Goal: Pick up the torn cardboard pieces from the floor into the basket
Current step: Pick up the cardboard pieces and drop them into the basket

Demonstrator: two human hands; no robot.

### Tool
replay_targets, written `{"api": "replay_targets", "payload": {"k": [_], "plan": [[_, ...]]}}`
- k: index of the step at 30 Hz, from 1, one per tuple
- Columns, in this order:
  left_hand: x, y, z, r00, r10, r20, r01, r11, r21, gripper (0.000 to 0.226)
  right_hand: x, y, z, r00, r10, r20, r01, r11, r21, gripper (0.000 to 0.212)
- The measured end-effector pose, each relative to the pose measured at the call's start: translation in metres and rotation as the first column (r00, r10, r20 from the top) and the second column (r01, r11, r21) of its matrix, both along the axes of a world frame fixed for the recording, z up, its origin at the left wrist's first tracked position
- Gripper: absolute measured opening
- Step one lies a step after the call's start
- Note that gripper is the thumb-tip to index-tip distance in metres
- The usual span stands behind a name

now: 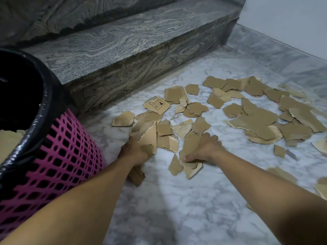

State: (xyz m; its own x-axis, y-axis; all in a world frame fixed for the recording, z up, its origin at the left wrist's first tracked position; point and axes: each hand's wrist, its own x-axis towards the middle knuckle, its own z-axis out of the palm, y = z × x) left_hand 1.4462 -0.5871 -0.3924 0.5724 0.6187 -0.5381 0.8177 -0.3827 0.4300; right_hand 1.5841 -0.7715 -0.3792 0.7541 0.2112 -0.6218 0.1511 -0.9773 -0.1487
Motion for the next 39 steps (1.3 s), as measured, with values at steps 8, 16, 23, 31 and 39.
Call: {"api": "replay_targets", "payload": {"k": [8, 16, 23, 31, 39], "plan": [[-0.003, -0.001, -0.002, 0.983, 0.176, 0.054, -0.173, 0.983, -0.068, 0.107, -0.017, 0.008, -0.012, 0.965, -0.255, -0.054, 0.259, 0.961, 0.092, 0.108], [0.006, 0.019, 0.0, 0.97, 0.112, 0.214, -0.115, 0.993, 0.002, 0.048, -0.004, 0.01, -0.006, 0.997, -0.074, 0.033, 0.069, 0.989, 0.133, 0.116], [0.042, 0.036, 0.009, 0.972, 0.053, 0.229, -0.035, 0.996, -0.081, 0.04, 0.041, 0.025, 0.014, 0.904, 0.366, 0.221, -0.357, 0.93, -0.081, 0.076], [0.071, 0.048, 0.002, 1.0, -0.001, 0.01, -0.001, 0.987, 0.16, 0.121, 0.067, 0.044, 0.001, 0.877, 0.472, 0.092, -0.476, 0.879, 0.025, 0.096], [0.078, 0.061, -0.003, 0.994, -0.079, -0.069, 0.088, 0.986, 0.14, 0.095, 0.068, 0.051, -0.002, 0.869, 0.495, -0.002, -0.495, 0.869, -0.002, 0.103]]}}
